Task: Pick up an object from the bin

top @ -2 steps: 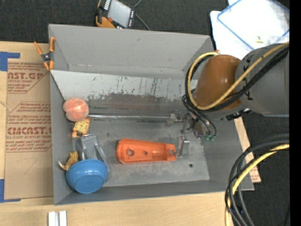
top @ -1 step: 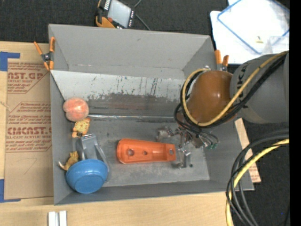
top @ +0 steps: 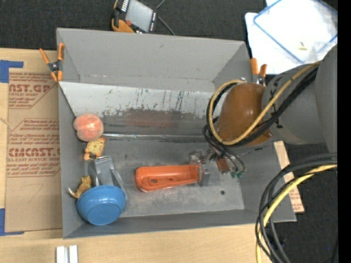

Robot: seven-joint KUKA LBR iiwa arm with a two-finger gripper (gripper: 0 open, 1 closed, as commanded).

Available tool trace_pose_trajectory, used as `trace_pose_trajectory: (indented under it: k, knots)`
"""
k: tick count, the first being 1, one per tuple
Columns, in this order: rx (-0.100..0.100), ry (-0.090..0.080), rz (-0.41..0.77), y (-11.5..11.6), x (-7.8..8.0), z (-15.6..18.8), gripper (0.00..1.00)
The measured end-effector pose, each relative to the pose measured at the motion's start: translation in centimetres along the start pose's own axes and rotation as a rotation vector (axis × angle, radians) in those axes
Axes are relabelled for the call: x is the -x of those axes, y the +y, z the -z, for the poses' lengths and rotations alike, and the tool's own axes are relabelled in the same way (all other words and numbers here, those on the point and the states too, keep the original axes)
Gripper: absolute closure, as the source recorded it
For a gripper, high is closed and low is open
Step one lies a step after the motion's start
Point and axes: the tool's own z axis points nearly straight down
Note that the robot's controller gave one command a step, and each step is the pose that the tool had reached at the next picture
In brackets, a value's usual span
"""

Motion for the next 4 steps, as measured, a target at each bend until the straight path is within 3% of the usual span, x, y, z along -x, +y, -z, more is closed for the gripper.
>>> trace_pose_trajectory:
  k: [1,2,3,4]
  knots:
    - [0.0,0.001,0.0,0.0,0.0,0.0,1.0]
    - [0.001,0.002,0.081,-0.3,1.2,10.1,1.0]
    - [0.003,0.008,0.002,-0.5,0.1,11.2,0.0]
    - [0.003,0.011,-0.005,-0.6,-0.1,10.9,0.0]
